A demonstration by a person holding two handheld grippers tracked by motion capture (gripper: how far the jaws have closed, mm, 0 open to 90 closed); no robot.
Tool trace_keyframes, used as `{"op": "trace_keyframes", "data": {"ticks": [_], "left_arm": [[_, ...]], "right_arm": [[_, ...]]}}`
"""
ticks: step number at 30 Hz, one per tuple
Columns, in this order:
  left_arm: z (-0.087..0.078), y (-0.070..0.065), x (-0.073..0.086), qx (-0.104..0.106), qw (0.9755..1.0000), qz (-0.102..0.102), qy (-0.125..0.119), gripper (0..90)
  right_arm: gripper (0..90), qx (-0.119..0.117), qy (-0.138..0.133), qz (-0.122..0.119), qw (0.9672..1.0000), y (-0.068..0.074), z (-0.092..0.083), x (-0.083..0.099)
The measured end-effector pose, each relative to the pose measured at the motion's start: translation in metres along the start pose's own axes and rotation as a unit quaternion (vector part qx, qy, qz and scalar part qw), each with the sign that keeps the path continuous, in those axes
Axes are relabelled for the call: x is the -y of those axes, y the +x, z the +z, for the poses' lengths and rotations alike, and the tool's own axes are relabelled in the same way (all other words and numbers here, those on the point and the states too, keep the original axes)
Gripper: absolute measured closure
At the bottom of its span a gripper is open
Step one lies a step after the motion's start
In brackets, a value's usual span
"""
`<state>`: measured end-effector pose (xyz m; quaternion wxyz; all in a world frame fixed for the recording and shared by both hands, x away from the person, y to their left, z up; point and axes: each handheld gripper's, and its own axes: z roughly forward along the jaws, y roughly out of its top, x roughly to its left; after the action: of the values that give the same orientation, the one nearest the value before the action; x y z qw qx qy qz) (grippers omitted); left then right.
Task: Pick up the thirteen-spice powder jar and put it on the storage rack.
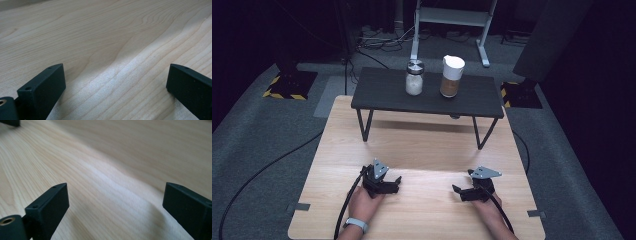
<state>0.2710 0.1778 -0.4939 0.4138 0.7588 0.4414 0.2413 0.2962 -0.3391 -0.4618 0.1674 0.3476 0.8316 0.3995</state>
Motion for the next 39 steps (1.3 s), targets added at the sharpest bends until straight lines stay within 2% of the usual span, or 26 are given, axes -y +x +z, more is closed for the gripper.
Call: {"op": "trace_keyframes", "data": {"ticks": [2,5,10,14,16,30,33,39], "left_arm": [[0.000,0.000,0.000,0.000,1.0000,0.000,0.000,2.0],[0.000,0.000,0.000,0.000,1.0000,0.000,0.000,2.0],[0.000,0.000,0.000,0.000,1.0000,0.000,0.000,2.0],[0.000,0.000,0.000,0.000,1.0000,0.001,0.000,2.0],[0.000,0.000,0.000,0.000,1.0000,0.000,0.000,2.0],[-0.002,0.002,0.001,0.003,1.0000,0.001,0.000,2.0],[-0.001,-0.001,0.001,-0.012,0.9999,-0.010,0.000,2.0],[-0.002,-0.001,0.002,-0.010,0.9999,-0.008,0.000,2.0]], "right_arm": [[6.3,0.004,-0.007,0.000,1.0000,0.001,-0.001,0.002],[6.3,0.011,0.005,0.003,0.9999,0.002,0.001,0.000],[4.9,0.014,0.008,-0.002,0.9999,0.004,0.006,-0.001],[0.3,0.008,-0.014,-0.007,0.9998,0.004,0.012,0.008],[0.2,0.004,-0.034,-0.011,0.9993,0.003,0.016,0.016],[0.2,0.003,-0.033,-0.011,0.9994,0.003,0.017,0.014],[0.2,0.001,-0.033,-0.012,0.9994,0.002,0.017,0.015],[0.2,-0.001,-0.033,-0.014,0.9993,0.001,0.017,0.015]]}}
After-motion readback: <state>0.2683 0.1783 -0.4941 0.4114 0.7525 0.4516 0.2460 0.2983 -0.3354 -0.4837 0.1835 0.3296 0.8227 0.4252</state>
